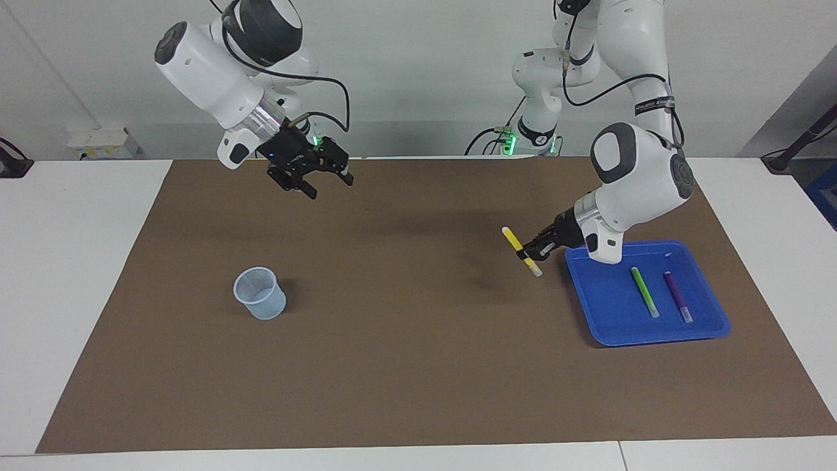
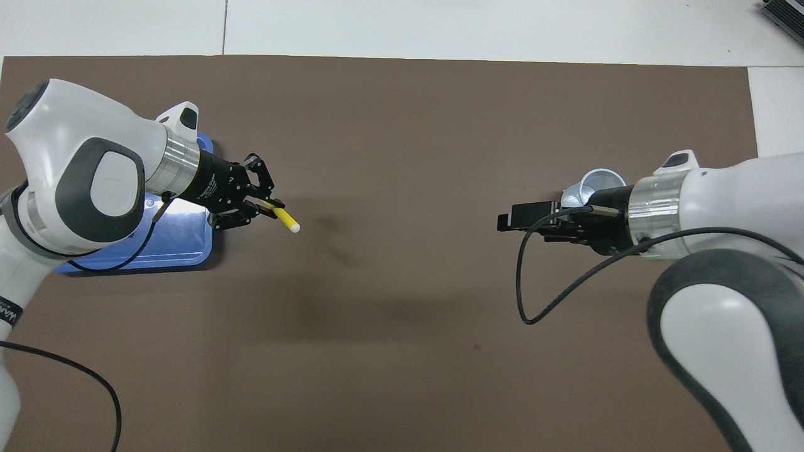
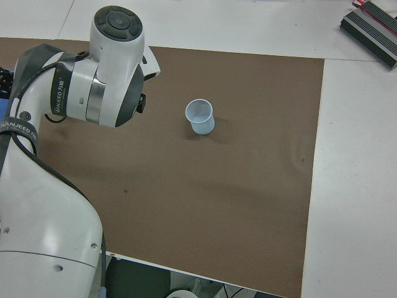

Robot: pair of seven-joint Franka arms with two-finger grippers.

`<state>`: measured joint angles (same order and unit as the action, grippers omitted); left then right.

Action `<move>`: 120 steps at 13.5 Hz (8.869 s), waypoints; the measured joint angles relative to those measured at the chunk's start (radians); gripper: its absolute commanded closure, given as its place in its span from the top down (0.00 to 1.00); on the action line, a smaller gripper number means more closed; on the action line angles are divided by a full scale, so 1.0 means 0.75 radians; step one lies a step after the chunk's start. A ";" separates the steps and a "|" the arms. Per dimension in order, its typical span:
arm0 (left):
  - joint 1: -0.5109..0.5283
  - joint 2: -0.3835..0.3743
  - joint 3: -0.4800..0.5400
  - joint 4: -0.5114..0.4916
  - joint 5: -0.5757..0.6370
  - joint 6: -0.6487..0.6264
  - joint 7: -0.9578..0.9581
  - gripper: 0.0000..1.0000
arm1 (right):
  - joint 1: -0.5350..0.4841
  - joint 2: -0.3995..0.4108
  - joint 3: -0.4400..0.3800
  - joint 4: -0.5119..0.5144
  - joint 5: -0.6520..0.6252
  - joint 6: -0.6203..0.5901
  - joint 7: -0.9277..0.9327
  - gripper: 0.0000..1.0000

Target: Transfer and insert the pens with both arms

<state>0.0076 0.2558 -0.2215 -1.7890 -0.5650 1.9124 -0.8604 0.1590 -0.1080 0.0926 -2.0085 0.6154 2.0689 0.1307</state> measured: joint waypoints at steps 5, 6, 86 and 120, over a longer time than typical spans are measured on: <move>-0.102 0.000 -0.008 -0.001 -0.050 0.040 -0.296 0.00 | 0.181 0.052 0.003 -0.045 0.012 0.236 0.125 1.00; -0.125 0.000 -0.009 -0.003 -0.050 0.060 -0.338 0.00 | 0.205 0.068 0.003 -0.046 0.020 0.269 0.135 1.00; -0.332 -0.131 0.016 -0.021 0.050 0.136 -0.190 1.00 | -0.133 0.209 -0.032 0.257 -0.572 -0.169 -0.344 0.00; 0.114 0.113 0.045 -0.172 0.719 0.811 1.260 1.00 | -0.290 0.223 -0.028 0.267 -0.865 -0.247 -0.614 0.82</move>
<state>0.0931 0.3407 -0.1878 -1.9183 -0.0256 2.5208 0.0845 -0.0582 0.0594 0.0714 -1.8081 -0.0335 1.8834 -0.3300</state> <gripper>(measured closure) 0.000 0.185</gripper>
